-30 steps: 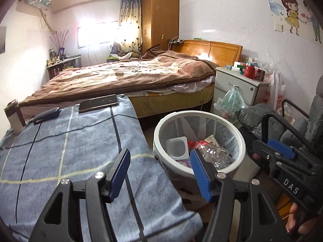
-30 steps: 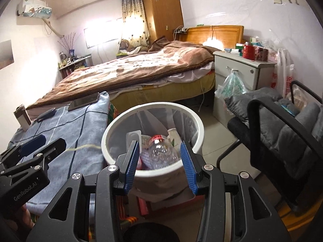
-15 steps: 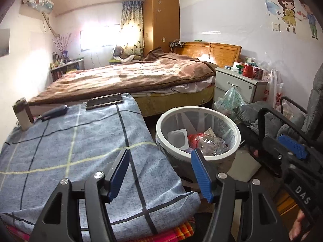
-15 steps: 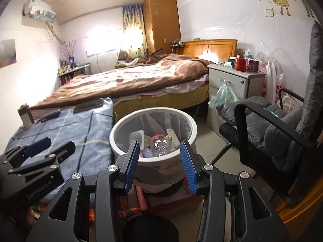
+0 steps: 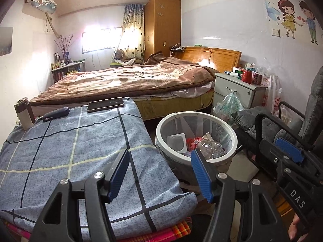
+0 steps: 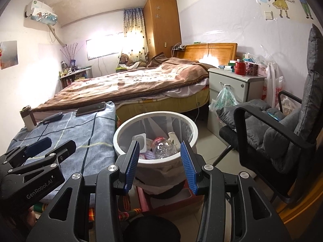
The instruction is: Collect trash
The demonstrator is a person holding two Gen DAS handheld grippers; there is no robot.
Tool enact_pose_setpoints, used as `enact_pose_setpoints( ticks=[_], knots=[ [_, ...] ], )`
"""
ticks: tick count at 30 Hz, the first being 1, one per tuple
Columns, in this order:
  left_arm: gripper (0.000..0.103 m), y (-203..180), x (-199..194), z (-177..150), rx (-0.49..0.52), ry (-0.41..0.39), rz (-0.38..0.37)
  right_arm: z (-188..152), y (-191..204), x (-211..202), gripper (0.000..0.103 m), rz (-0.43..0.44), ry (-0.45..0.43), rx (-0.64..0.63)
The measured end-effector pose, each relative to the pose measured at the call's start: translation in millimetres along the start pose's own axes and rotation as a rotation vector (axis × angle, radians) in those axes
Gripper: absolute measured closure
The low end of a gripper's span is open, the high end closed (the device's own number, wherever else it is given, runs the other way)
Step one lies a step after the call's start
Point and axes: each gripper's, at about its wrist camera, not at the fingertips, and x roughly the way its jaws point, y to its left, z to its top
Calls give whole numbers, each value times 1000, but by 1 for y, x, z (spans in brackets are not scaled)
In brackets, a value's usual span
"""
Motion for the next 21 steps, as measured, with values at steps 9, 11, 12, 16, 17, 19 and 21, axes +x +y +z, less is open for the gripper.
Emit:
enact_pose_setpoints(
  ticks=[9,11,12,16,17,19,21],
  knots=[
    [37,1,1,1,-4,1,11,-1,3,-1,58,6,7,-4],
    [37,2,1,1,-6,1,11,-1,3,-1,59,4,6,-3],
    [37,2,1,1,-6,1,11,-1,3,-2,59,5,7,-2],
    [37,2,1,1,-7,5,11,-1,3,-2,58,6,10,0],
    [37,2,1,2,-7,5,9,-1,4,-2,58,6,12,1],
    [37,2,2,2,-7,6,9,-1,4,-3,58,7,14,4],
    [37,2,1,3,-8,6,12,-1,4,-2,58,7,16,1]
  ],
)
